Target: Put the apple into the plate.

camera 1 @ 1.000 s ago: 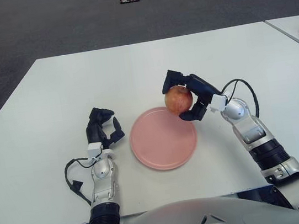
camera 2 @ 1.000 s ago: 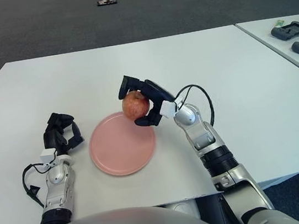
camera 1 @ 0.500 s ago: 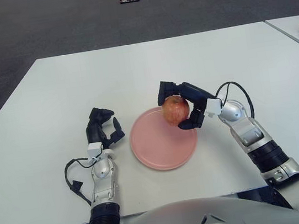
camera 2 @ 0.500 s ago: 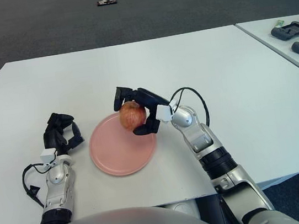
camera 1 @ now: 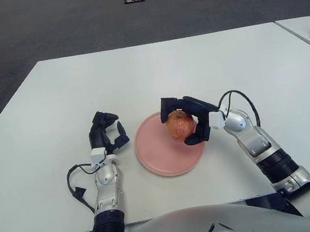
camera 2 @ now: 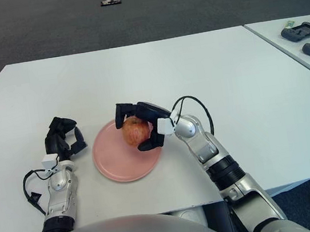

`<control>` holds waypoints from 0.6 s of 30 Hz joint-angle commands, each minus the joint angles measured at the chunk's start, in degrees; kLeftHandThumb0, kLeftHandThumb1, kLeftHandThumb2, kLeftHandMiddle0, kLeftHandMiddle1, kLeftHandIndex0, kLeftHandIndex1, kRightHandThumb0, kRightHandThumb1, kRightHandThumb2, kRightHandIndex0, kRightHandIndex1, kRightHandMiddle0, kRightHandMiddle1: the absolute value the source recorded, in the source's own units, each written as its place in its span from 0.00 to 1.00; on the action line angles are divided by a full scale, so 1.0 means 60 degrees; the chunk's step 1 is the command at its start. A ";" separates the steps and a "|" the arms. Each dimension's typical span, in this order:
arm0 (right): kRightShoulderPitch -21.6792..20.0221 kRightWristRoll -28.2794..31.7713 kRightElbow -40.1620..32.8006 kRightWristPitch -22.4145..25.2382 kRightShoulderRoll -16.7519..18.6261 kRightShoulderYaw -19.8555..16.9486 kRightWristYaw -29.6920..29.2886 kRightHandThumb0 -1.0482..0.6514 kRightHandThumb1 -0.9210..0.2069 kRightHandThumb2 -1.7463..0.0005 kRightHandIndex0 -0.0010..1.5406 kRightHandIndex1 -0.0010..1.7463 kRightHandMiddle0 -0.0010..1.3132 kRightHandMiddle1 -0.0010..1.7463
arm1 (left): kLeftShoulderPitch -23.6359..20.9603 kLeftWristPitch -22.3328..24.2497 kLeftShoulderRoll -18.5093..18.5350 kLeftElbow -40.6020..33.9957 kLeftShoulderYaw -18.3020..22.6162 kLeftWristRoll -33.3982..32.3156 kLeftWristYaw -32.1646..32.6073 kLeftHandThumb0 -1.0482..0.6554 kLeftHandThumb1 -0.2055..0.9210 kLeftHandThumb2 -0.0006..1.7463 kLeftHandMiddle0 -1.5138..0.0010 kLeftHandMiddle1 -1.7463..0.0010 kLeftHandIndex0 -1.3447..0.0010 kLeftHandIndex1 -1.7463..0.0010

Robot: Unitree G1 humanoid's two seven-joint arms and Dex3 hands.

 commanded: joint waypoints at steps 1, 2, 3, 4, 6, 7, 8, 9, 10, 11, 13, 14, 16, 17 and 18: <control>-0.0025 -0.0211 0.0142 -0.0415 -0.0111 -0.0018 -0.0180 0.61 0.63 0.19 0.46 1.00 0.37 0.95 | 0.0259 0.0200 -0.0051 0.0394 -0.0007 -0.0043 0.0011 0.31 0.40 0.81 0.18 0.00 0.50 0.00; 0.0022 -0.0375 0.0189 -0.0528 -0.0127 -0.0004 -0.0308 0.61 0.60 0.20 0.44 1.00 0.35 0.96 | 0.0260 0.0170 -0.0050 0.0401 -0.0011 -0.0036 0.0012 0.32 0.40 0.81 0.18 0.00 0.50 0.00; 0.0055 -0.0495 0.0227 -0.0615 -0.0137 0.0005 -0.0401 0.61 0.51 0.27 0.39 0.99 0.28 0.97 | 0.0261 0.0147 -0.0049 0.0407 -0.0014 -0.0030 0.0013 0.32 0.40 0.81 0.18 0.00 0.50 0.00; 0.0091 -0.0671 0.0237 -0.0640 -0.0152 0.0017 -0.0501 0.61 0.45 0.31 0.36 0.99 0.24 0.98 | 0.0263 0.0123 -0.0047 0.0412 -0.0019 -0.0021 0.0014 0.32 0.41 0.80 0.19 0.00 0.51 0.00; 0.0119 -0.0886 0.0231 -0.0620 -0.0167 0.0031 -0.0602 0.61 0.34 0.41 0.31 0.97 0.19 0.99 | 0.0264 0.0093 -0.0043 0.0421 -0.0025 -0.0009 0.0017 0.32 0.41 0.80 0.19 0.00 0.51 0.00; 0.0126 -0.0957 0.0224 -0.0604 -0.0170 0.0034 -0.0631 0.61 0.27 0.47 0.29 0.94 0.16 0.99 | 0.0264 0.0084 -0.0042 0.0424 -0.0028 -0.0005 0.0019 0.32 0.42 0.80 0.19 0.00 0.51 0.00; 0.0160 -0.1086 0.0194 -0.0567 -0.0194 0.0059 -0.0662 0.61 0.25 0.49 0.28 0.94 0.16 1.00 | 0.0266 0.0084 -0.0041 0.0420 -0.0029 -0.0007 0.0017 0.32 0.42 0.80 0.19 0.00 0.51 0.00; 0.0186 -0.1182 0.0172 -0.0541 -0.0210 0.0076 -0.0685 0.54 0.21 0.52 0.22 0.92 0.17 1.00 | 0.0268 0.0085 -0.0040 0.0416 -0.0030 -0.0009 0.0015 0.32 0.42 0.80 0.19 0.00 0.51 0.00; 0.0238 -0.1332 0.0091 -0.0465 -0.0252 0.0111 -0.0684 0.49 0.18 0.55 0.18 0.90 0.19 1.00 | 0.0269 0.0093 -0.0038 0.0412 -0.0030 -0.0008 0.0017 0.32 0.42 0.80 0.19 0.00 0.51 0.00; 0.0275 -0.1439 0.0033 -0.0411 -0.0279 0.0133 -0.0683 0.47 0.16 0.56 0.16 0.89 0.19 1.00 | 0.0270 0.0098 -0.0036 0.0410 -0.0030 -0.0007 0.0018 0.32 0.42 0.80 0.19 0.00 0.51 0.00; 0.0329 -0.1599 -0.0087 -0.0297 -0.0327 0.0168 -0.0654 0.43 0.08 0.63 0.10 0.85 0.17 1.00 | 0.0270 0.0111 -0.0033 0.0406 -0.0032 0.0001 0.0029 0.32 0.42 0.79 0.19 0.00 0.52 0.00; 0.0355 -0.1723 -0.0200 -0.0165 -0.0382 0.0205 -0.0572 0.43 0.06 0.65 0.09 0.84 0.16 1.00 | 0.0271 0.0113 -0.0027 0.0412 -0.0031 0.0009 0.0037 0.32 0.42 0.79 0.19 0.00 0.52 0.00; 0.0389 -0.1904 -0.0372 0.0045 -0.0466 0.0267 -0.0441 0.42 0.03 0.68 0.06 0.81 0.15 1.00 | 0.0271 0.0112 -0.0018 0.0420 -0.0029 0.0018 0.0046 0.32 0.42 0.79 0.18 0.00 0.52 0.00; 0.0399 -0.1963 -0.0434 0.0125 -0.0495 0.0292 -0.0398 0.41 0.02 0.69 0.04 0.80 0.15 1.00 | 0.0271 0.0110 -0.0015 0.0422 -0.0029 0.0020 0.0049 0.32 0.43 0.79 0.18 0.00 0.52 0.00; 0.0402 -0.2077 -0.0525 0.0270 -0.0554 0.0348 -0.0286 0.41 0.01 0.69 0.04 0.80 0.15 1.00 | 0.0261 0.0111 -0.0010 0.0438 -0.0027 0.0030 0.0063 0.32 0.43 0.79 0.18 0.00 0.52 0.00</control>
